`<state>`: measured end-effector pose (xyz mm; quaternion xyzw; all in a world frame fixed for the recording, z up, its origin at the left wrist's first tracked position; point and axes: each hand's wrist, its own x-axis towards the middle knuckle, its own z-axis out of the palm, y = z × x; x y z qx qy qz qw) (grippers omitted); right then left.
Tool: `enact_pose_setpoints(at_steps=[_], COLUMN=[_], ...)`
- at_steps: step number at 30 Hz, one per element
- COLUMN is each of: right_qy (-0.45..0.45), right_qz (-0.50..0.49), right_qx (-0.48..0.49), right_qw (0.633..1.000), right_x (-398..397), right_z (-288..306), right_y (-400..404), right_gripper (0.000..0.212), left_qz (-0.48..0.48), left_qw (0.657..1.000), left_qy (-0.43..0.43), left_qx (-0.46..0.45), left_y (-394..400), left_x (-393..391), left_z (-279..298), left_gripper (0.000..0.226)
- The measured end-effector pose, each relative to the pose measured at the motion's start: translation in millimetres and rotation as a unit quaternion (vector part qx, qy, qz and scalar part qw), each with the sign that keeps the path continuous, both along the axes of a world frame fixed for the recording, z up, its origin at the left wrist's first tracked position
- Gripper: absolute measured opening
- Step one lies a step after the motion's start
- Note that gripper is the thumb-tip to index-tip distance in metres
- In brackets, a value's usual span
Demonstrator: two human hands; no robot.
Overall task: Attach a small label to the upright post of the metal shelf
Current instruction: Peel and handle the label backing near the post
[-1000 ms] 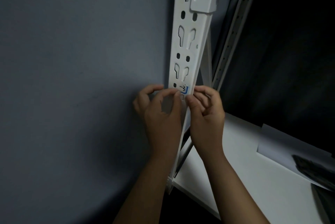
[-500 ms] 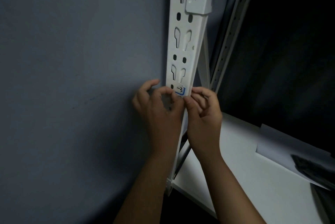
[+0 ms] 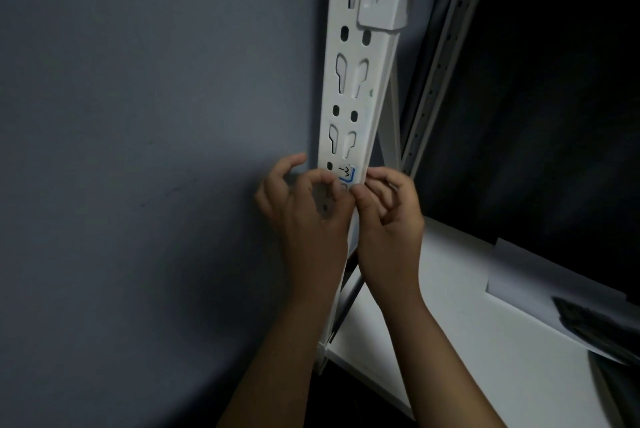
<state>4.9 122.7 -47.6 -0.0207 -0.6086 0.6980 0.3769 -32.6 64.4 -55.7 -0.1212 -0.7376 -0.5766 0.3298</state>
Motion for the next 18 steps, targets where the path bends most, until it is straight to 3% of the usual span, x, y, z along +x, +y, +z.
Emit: enact_pose_setpoints(at_steps=[18], right_qy=[-0.018], right_qz=[0.012], right_qx=[-0.024], right_qw=[0.999], right_x=[1.4], right_z=[1.5], right_y=[1.9], right_gripper=[0.019], left_qz=[-0.017], left_qw=[0.998], left_qy=[0.033], left_qx=[-0.046], left_y=[-9.9], left_x=[6.4], left_z=[4.3], left_gripper=[0.023])
